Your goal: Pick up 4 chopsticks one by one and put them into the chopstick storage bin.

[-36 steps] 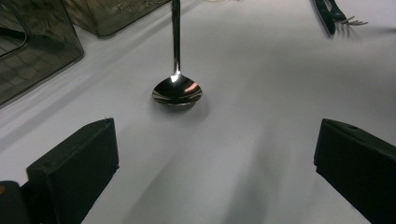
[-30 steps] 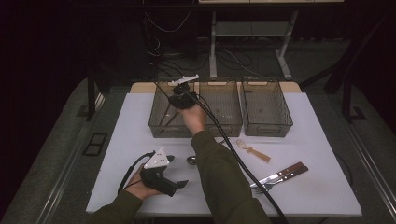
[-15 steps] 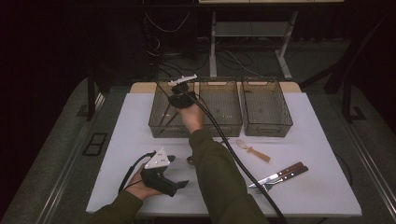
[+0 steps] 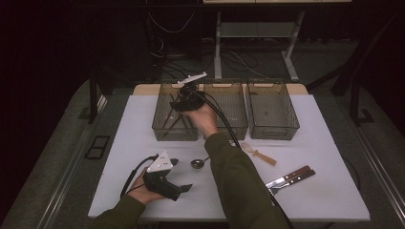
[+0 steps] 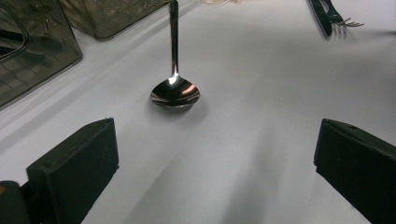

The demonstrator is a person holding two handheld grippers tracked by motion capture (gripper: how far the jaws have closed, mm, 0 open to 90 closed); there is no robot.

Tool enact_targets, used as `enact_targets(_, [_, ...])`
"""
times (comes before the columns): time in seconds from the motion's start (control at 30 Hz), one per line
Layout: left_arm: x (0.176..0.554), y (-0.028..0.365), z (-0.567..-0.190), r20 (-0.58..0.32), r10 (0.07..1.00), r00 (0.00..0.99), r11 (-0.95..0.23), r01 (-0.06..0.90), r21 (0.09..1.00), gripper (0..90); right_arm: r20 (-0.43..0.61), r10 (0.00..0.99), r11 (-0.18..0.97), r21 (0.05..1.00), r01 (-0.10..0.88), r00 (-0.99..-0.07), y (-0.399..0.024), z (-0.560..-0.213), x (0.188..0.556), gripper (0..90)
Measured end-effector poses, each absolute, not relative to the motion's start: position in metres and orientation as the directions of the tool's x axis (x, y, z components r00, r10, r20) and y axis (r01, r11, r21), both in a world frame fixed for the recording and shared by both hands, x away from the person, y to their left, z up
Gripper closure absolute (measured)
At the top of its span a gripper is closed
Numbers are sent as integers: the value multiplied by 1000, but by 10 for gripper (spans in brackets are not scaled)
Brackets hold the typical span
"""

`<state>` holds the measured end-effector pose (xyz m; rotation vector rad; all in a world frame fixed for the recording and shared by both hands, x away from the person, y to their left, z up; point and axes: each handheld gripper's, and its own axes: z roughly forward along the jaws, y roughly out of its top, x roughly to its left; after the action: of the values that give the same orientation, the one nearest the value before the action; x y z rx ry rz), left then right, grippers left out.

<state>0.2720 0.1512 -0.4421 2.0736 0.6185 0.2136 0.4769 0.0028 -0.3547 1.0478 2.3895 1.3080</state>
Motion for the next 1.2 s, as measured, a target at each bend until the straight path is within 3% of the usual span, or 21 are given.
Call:
enact_targets(0.23, [272,151,-442,-84,503,860,-452,344,823,0,135,659,350,816,461,-740,-27,-342,461,362])
enact_targets(0.53, [273,153,-443,-101,509,855,-433,356,828,0,123,655,349,826,442,-746,-69,-341,438,294])
enact_targets(1.2, [273,153,-444,-82,513,855,-460,354,814,0,128,628,341,841,420,-767,-158,-360,370,268])
